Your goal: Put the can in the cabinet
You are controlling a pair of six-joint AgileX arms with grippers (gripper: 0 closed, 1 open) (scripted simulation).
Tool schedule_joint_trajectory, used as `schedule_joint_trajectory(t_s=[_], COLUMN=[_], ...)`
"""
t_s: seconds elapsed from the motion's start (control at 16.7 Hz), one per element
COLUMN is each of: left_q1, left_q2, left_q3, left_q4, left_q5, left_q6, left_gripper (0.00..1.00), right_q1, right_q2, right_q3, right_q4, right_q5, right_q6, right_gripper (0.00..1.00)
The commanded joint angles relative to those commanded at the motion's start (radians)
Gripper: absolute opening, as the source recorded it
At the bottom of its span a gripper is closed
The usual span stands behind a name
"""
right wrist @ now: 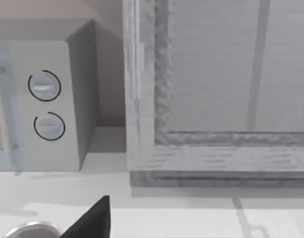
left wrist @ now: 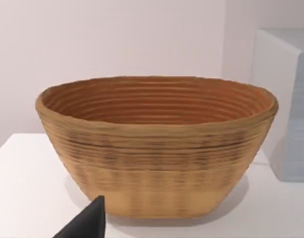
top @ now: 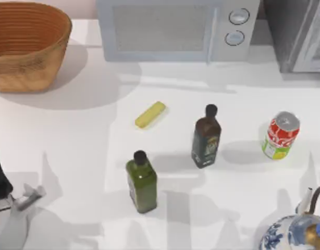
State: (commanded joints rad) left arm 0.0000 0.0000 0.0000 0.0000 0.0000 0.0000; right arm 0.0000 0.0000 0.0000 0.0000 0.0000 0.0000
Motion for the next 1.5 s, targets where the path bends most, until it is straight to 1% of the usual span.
schedule_joint_trajectory(t_s=[0.18, 0.42, 0.72, 0.9, 1.2, 1.38, 1.5], left_q1=[0.000, 0.000, 0.000, 0.000, 0.000, 0.000, 0.000], left_q2=[0.000, 0.000, 0.000, 0.000, 0.000, 0.000, 0.000], left_q3=[0.000, 0.000, 0.000, 0.000, 0.000, 0.000, 0.000], left_q4=[0.000, 0.000, 0.000, 0.000, 0.000, 0.000, 0.000], left_q5=[0.000, 0.000, 0.000, 0.000, 0.000, 0.000, 0.000], left_q6=[0.000, 0.000, 0.000, 0.000, 0.000, 0.000, 0.000], left_gripper=[1.00, 1.00, 1.00, 1.00, 1.00, 1.00, 1.00], right_q1=[0.010, 0.120, 0.302, 0.378, 0.446, 0.471, 0.481], right_q2=[0.012, 0.161, 0.557, 0.830, 1.229, 1.388, 1.446], right_q3=[0.008, 0.102, 0.303, 0.428, 0.573, 0.603, 0.600], right_q4=[-0.001, -0.008, -0.010, -0.002, 0.011, 0.011, 0.008], right_q5=[0.005, 0.059, 0.164, 0.226, 0.302, 0.331, 0.341], right_q6=[0.006, 0.072, 0.194, 0.264, 0.347, 0.370, 0.375], right_gripper=[1.00, 1.00, 1.00, 1.00, 1.00, 1.00, 1.00])
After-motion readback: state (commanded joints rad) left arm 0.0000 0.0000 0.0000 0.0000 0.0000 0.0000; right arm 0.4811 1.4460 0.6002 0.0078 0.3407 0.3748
